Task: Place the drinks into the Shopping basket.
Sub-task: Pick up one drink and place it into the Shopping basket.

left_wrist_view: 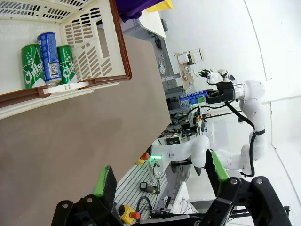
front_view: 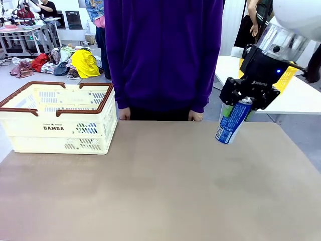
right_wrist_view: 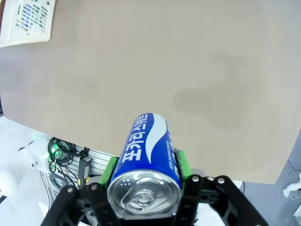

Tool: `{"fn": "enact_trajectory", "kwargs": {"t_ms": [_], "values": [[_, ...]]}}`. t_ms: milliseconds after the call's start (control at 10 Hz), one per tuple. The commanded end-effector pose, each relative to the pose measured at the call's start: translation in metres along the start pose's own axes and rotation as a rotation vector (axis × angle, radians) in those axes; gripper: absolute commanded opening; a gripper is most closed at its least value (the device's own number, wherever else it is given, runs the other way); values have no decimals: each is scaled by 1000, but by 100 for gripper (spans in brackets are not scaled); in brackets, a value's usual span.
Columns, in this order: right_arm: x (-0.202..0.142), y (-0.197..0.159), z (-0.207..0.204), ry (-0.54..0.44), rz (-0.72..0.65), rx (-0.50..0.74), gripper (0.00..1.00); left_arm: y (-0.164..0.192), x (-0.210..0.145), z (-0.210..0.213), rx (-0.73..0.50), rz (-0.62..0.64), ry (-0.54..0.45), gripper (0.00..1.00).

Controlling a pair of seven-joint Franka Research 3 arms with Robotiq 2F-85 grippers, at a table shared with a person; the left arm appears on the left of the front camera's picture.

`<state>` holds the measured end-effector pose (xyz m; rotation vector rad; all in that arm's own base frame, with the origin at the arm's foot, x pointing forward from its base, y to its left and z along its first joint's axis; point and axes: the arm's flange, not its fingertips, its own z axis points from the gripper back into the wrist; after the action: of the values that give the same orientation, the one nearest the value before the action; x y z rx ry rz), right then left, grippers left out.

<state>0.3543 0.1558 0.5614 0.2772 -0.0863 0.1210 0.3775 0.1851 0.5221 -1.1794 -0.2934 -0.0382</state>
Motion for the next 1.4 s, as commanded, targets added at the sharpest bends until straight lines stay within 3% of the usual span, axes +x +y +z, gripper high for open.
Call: {"fn": "enact_trajectory", "kwargs": {"t_ms": [0, 100, 500, 600, 1000, 1300], "values": [[0, -6, -18, -18, -32, 10, 0, 0, -5, -1, 5, -12, 5, 100], [0, 0, 0, 0, 0, 0, 0, 0, -5, -1, 5, -12, 5, 100], [-1, -3, -7, 5, -6, -8, 0, 0, -5, -1, 5, -12, 5, 100], [12, 13, -14, 6, -49, -42, 0, 0, -5, -1, 5, -12, 5, 100], [82, 132, -86, -71, 46, -147, 0, 0, -5, -1, 5, -12, 5, 100], [102, 208, -154, -139, 110, -257, 0, 0, -5, -1, 5, -12, 5, 100]]}}
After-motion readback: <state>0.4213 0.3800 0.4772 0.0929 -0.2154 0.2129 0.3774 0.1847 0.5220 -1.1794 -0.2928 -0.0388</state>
